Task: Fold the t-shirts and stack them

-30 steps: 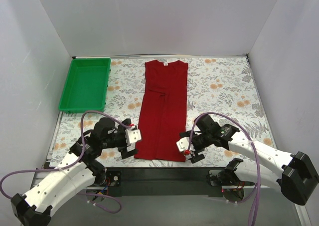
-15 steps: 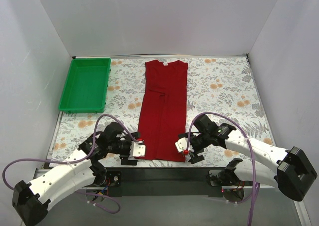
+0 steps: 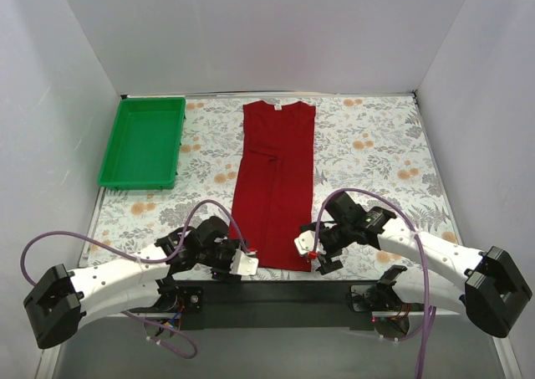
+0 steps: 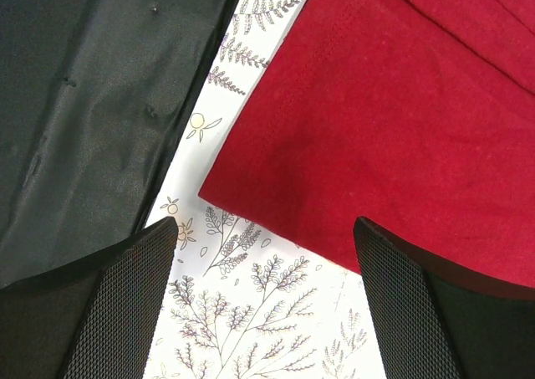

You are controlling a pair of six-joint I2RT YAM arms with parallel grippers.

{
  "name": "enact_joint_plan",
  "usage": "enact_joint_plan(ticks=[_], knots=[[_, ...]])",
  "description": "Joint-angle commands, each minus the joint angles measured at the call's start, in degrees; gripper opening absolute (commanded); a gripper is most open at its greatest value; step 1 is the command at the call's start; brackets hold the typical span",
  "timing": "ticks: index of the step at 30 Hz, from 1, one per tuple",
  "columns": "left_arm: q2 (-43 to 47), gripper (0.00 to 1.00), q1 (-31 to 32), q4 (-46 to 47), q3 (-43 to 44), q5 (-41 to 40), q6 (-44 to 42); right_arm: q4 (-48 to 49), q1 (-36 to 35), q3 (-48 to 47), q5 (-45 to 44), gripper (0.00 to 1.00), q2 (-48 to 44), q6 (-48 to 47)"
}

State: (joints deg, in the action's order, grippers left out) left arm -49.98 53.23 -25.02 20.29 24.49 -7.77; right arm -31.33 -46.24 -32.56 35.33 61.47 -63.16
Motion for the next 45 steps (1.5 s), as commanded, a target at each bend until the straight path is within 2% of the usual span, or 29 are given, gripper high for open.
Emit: enact_joint_plan(ticks=[1,2,9,10,11,12,18,27,33,41,45], knots=[[-1.35,0.55,1.7,5.76,-1.48,-3.74,0.56,0.31,0.01,-1.02,1.67,0.77,-1.44,0.23],[-2.22,0.51,1.96,6.64,-1.75,-4.71,1.17,0.31,0.09,-0.93,1.84,0.77,-1.53,0.23],[-6.36,0.44,3.46,9.19,-2.89,-9.36,0.83,0.04,-0.17,-0.58,4.13,0.77,-2.06,-0.83],[-6.54,0.37,3.46,9.37,-3.07,-10.24,0.83,-0.04,-0.34,-0.32,4.48,0.77,-1.97,-1.18],[-6.54,0.1,3.63,9.63,-3.33,-11.21,0.74,-0.05,-0.6,-0.05,5.18,0.77,-2.06,-1.44],[-6.36,0.0,3.81,10.07,-3.94,-12.0,0.91,-0.05,-1.39,0.04,5.45,0.76,-1.97,-1.79],[-4.87,0.0,3.81,9.28,-4.83,-12.19,0.21,2.76,-4.9,1.61,4.93,0.75,-0.74,0.22],[-3.38,0.0,3.81,7.62,-3.07,-8.68,0.65,12.78,-10.45,4.69,-2.89,0.7,2.42,8.92],[-2.23,0.0,3.81,6.91,-2.72,-7.09,0.56,15.68,-10.8,4.35,-7.2,0.63,6.37,13.05],[-0.83,0.0,3.81,6.65,-2.45,-5.68,0.83,17.44,-10.8,2.94,-9.14,0.6,9.98,17.45],[-0.39,0.0,3.81,6.65,-2.37,-5.33,0.83,17.53,-10.8,2.59,-10.1,0.5,12.17,18.77]])
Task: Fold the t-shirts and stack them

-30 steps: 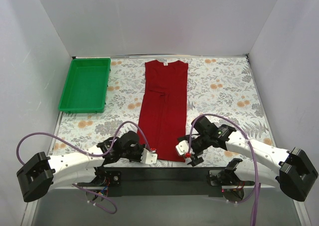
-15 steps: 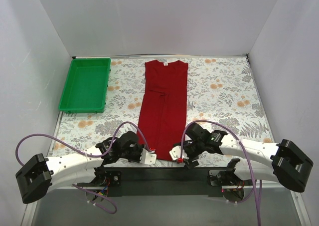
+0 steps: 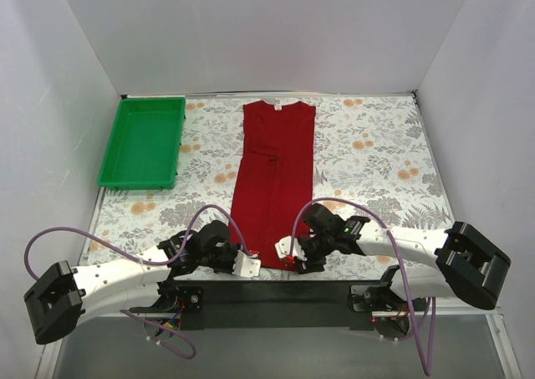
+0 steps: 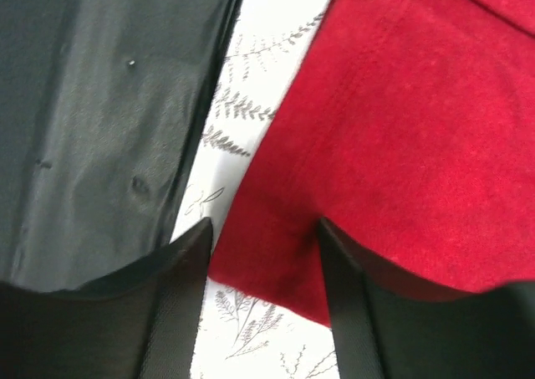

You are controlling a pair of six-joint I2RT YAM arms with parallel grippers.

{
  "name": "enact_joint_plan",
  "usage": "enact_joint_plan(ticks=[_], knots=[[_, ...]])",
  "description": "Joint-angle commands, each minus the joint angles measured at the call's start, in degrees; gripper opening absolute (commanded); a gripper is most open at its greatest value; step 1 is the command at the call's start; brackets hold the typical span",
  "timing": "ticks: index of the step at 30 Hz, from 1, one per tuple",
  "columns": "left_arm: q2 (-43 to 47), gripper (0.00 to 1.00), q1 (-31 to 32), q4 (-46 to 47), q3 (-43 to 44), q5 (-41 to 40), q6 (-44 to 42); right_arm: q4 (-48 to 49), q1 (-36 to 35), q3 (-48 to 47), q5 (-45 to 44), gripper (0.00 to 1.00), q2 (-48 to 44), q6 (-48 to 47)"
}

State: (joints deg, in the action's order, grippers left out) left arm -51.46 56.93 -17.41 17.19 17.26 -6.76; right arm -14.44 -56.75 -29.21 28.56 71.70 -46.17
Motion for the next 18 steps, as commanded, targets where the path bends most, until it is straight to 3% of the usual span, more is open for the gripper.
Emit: enact_joint_plan(ticks=[1,5,7,9,10,18], knots=[[1.27,0.0,0.11,-1.05,0.65,1.9,-0.27,0.72,-0.29,-0.67,-4.38,0.48,2.3,2.31],[1.98,0.0,0.11,-1.05,0.56,2.25,-0.27,0.64,-0.2,-1.37,-7.28,0.28,3.71,4.15],[2.15,0.0,0.11,-1.05,0.65,2.34,-0.35,0.55,0.15,-1.55,-7.55,0.25,3.8,4.51],[2.42,0.0,0.11,-1.05,0.65,2.52,-0.18,0.55,0.24,-1.72,-7.64,0.07,3.45,4.86],[2.59,0.0,0.11,-1.05,0.65,2.52,-0.27,0.46,0.41,-1.81,-7.38,0.03,3.27,4.95],[1.46,0.0,0.11,-1.84,3.28,4.63,0.26,-5.42,2.17,-5.41,2.28,0.01,-0.16,2.41]])
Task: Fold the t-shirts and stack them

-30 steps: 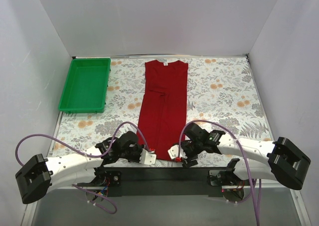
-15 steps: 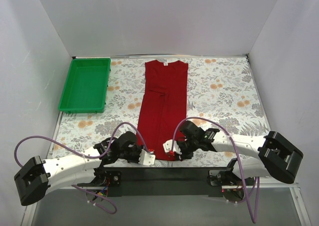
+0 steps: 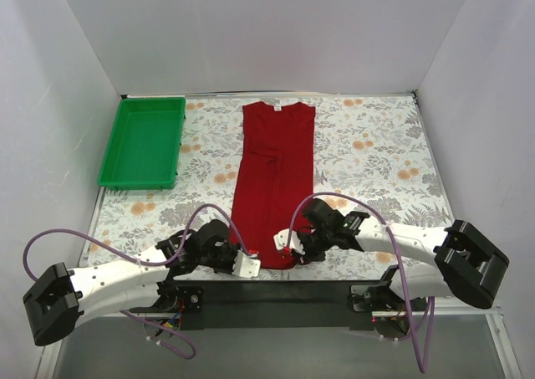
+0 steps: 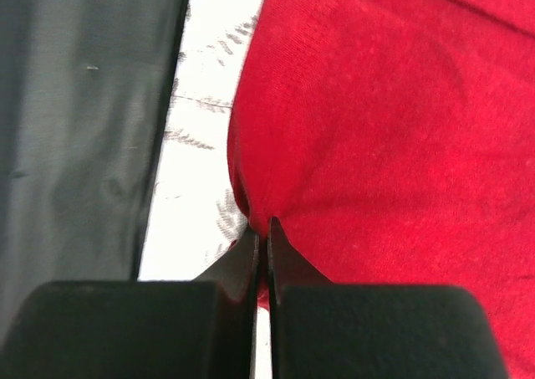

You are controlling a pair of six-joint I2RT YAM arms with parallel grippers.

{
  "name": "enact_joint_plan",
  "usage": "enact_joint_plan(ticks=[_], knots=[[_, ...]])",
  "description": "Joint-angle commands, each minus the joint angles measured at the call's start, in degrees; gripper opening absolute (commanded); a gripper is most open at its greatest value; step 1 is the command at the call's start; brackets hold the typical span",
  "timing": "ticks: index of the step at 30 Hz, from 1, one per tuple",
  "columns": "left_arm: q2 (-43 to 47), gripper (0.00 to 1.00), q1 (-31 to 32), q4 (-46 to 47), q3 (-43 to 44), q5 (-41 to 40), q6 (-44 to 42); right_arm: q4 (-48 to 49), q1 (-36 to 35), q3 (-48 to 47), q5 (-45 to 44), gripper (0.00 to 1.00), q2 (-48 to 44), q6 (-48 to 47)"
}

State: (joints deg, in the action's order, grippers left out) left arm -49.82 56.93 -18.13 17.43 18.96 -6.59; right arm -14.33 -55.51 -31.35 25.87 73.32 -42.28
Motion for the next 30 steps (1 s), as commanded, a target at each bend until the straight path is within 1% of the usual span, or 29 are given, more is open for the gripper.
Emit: enact_joint_plan(ticks=[1,4,5,7,8,10,11,13,14,17,18,19,21,22,25,26,28,30], knots=[[-0.71,0.0,0.11,-1.47,3.74,3.36,-0.09,-6.84,1.45,-3.97,8.46,0.01,-1.95,-2.71],[-3.78,0.0,-0.06,-3.13,7.25,3.98,-0.88,-11.15,5.4,-6.87,15.58,0.01,-2.39,-5.43],[-5.36,0.0,-0.5,-3.57,8.4,4.24,-1.66,-11.77,7.93,-8.01,17.1,0.01,-2.83,-6.49],[-6.86,0.0,-1.81,-4.45,11.38,5.55,-2.72,-14.06,10.67,-9.42,21.13,0.01,-2.92,-7.63],[-7.65,0.0,-3.99,-4.63,12.35,6.78,-3.6,-14.58,13.2,-10.04,22.11,0.01,-2.83,-8.25],[-10.37,0.0,-6.55,-4.98,14.37,10.73,-4.57,-16.77,15.59,-12.58,23.95,0.01,-1.34,-8.87],[-11.25,0.0,-9.09,-4.9,16.21,11.7,-5.01,-17.83,18.04,-13.64,24.75,0.01,0.49,-10.26],[-14.24,0.0,-11.39,-4.11,17.89,13.99,-6.5,-19.67,20.6,-16.45,26.24,0.01,2.52,-10.71],[-15.47,0.0,-13.57,-3.58,19.73,14.52,-6.94,-20.03,22.88,-17.42,26.51,0.01,4.62,-10.89],[-21.0,0.0,-16.74,-1.3,22.9,16.01,-8.26,-20.74,27.36,-21.81,27.74,0.01,8.93,-11.16],[-22.58,0.0,-17.63,-0.42,25.26,16.45,-9.05,-20.83,28.25,-23.39,27.75,0.01,10.08,-10.55],[-26.08,0.0,-18.42,-0.24,26.94,16.98,-9.4,-21.0,29.22,-26.36,27.75,0.01,11.22,-10.11],[-29.35,0.0,-21.58,0.64,31.49,18.12,-9.84,-21.18,31.77,-29.63,28.18,0.01,14.74,-8.96],[-32.24,0.0,-22.64,0.9,33.0,19.17,-10.11,-21.18,33.08,-32.69,28.1,0.01,15.97,-7.65],[-37.08,0.0,-27.47,2.22,39.24,20.58,-10.72,-21.18,35.28,-36.92,27.92,0.01,20.8,-5.02],[-40.67,0.0,-28.09,2.22,41.09,20.68,-10.72,-21.18,35.64,-39.29,27.75,0.01,23.33,-4.13],[-43.76,0.0,-29.67,2.31,45.64,20.5,-11.16,-21.18,36.34,-41.5,27.74,0.01,25.55,-2.81],[-47.11,0.0,-30.55,2.75,47.86,19.98,-11.25,-21.09,36.61,-44.05,27.22,0.01,28.45,-1.84]])
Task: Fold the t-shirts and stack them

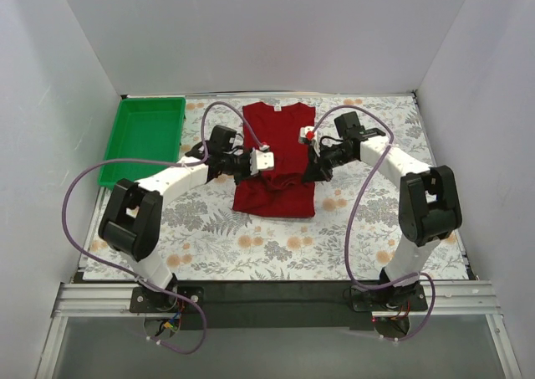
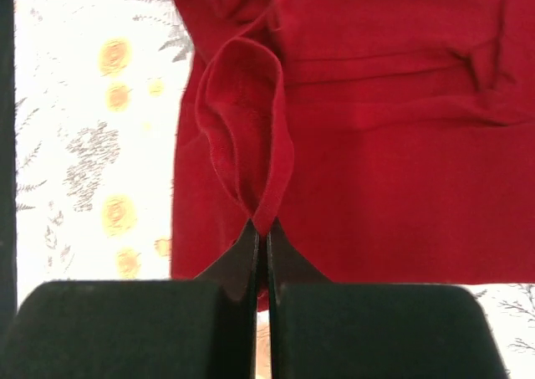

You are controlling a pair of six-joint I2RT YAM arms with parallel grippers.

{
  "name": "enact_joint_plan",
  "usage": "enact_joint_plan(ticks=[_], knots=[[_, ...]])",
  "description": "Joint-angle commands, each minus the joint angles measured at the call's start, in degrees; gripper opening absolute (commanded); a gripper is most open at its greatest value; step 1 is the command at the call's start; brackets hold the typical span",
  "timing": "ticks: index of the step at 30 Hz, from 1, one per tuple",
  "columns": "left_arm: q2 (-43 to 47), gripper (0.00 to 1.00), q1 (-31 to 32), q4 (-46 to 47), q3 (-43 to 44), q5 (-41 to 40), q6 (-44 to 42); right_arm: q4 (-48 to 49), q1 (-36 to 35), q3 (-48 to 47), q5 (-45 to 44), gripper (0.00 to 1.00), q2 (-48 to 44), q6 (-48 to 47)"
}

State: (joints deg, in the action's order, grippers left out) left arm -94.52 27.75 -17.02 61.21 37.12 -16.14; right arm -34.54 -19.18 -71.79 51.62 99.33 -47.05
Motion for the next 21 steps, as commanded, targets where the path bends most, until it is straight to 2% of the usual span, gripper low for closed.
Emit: enact_joint_plan(ticks=[1,21], knots=[[-3.21,0.0,-2.08,1.72,5.83,1.55,-1.79,-0.88,0.37,-4.32,1.3,0.01,3.41,3.54],[-9.81,0.0,-3.67,6.38,11.91,-2.76,-7.15,-0.08,2.57,-13.9,-2.22,0.01,13.17,9.96]])
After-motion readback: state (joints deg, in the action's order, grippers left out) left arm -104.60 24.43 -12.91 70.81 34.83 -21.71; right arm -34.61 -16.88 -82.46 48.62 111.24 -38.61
